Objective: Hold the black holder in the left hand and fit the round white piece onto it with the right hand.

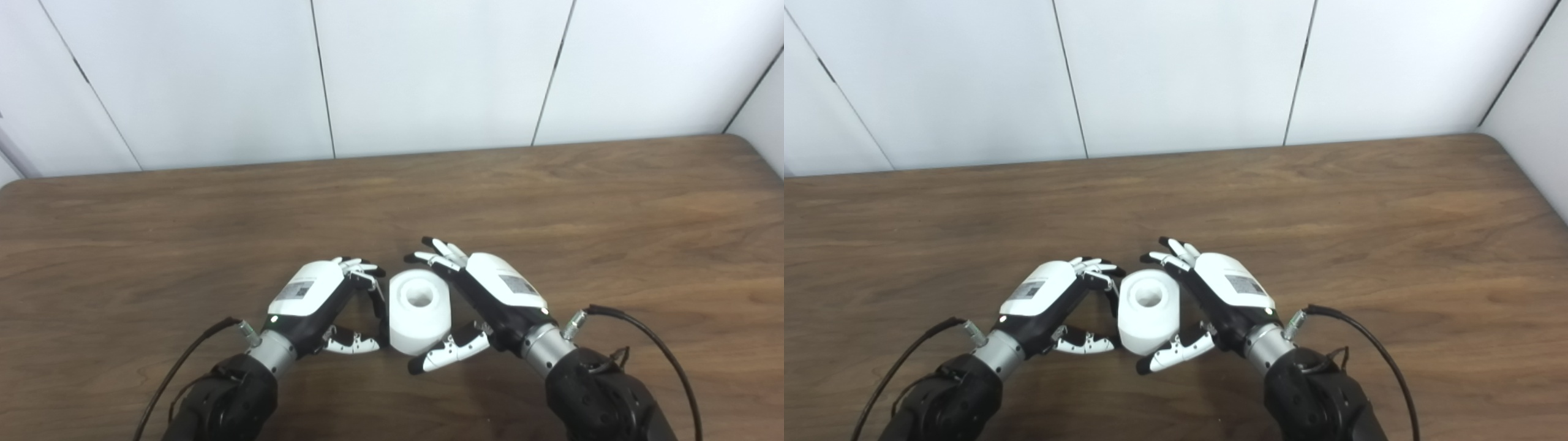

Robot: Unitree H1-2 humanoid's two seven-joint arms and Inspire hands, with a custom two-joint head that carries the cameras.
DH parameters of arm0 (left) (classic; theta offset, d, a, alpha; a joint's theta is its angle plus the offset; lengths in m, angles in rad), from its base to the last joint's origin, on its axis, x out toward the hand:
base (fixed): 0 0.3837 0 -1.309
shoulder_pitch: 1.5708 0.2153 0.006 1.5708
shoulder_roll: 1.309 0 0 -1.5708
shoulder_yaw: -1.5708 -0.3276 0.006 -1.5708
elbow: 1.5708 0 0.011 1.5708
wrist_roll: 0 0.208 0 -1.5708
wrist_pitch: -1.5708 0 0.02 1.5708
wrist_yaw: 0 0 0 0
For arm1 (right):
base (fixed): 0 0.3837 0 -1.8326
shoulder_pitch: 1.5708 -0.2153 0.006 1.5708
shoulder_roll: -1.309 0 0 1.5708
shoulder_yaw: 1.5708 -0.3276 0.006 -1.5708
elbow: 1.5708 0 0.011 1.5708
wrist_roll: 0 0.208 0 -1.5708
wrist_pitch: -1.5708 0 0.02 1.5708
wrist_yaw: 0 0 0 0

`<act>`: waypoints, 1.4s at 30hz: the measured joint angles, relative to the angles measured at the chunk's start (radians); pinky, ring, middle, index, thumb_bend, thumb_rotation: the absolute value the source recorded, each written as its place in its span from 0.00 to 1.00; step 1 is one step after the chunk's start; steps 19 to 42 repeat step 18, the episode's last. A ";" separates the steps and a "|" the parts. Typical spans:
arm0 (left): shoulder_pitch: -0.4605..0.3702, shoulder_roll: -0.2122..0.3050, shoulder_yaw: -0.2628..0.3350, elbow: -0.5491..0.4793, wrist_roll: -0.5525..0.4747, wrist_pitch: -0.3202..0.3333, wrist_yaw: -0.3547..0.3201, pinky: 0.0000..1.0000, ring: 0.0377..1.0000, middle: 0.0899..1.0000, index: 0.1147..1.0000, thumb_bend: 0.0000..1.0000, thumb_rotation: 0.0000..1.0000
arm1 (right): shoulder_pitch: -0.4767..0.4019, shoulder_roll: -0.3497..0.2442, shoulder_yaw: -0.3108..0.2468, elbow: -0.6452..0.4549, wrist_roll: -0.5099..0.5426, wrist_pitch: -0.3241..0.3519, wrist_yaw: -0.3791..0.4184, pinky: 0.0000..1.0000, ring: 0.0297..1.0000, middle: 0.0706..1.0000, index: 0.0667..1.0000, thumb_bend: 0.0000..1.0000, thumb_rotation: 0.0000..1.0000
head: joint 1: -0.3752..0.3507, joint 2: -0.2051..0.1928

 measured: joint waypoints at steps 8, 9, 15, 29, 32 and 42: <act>0.000 0.000 0.000 0.001 0.002 -0.002 0.001 0.98 0.91 0.84 0.41 0.52 0.04 | 0.000 0.002 -0.009 -0.001 0.002 0.002 0.015 0.90 1.00 1.00 0.98 1.00 0.46 | -0.006 -0.011; 0.000 0.000 0.000 0.002 0.002 -0.003 0.002 0.98 0.91 0.84 0.41 0.52 0.04 | 0.000 0.002 -0.011 -0.002 0.004 0.004 0.019 0.91 1.00 1.00 0.99 1.00 0.47 | -0.006 -0.011; -0.005 0.000 0.001 0.022 -0.006 -0.009 0.012 0.99 0.92 0.84 0.41 0.52 0.04 | -0.016 -0.002 -0.024 -0.046 0.027 0.026 0.060 0.95 1.00 1.00 1.00 1.00 0.55 | -0.014 -0.021; -0.008 0.000 0.001 0.029 -0.007 -0.014 0.016 0.97 0.91 0.83 0.41 0.52 0.04 | -0.024 -0.009 -0.027 -0.077 0.027 0.030 0.080 0.98 1.00 1.00 1.00 1.00 0.57 | -0.015 -0.026; -0.008 0.000 0.001 0.029 -0.007 -0.014 0.016 0.97 0.91 0.83 0.41 0.52 0.04 | -0.024 -0.009 -0.027 -0.077 0.027 0.030 0.080 0.98 1.00 1.00 1.00 1.00 0.57 | -0.015 -0.026; -0.008 0.000 0.001 0.029 -0.007 -0.014 0.016 0.97 0.91 0.83 0.41 0.52 0.04 | -0.024 -0.009 -0.027 -0.077 0.027 0.030 0.080 0.98 1.00 1.00 1.00 1.00 0.57 | -0.015 -0.026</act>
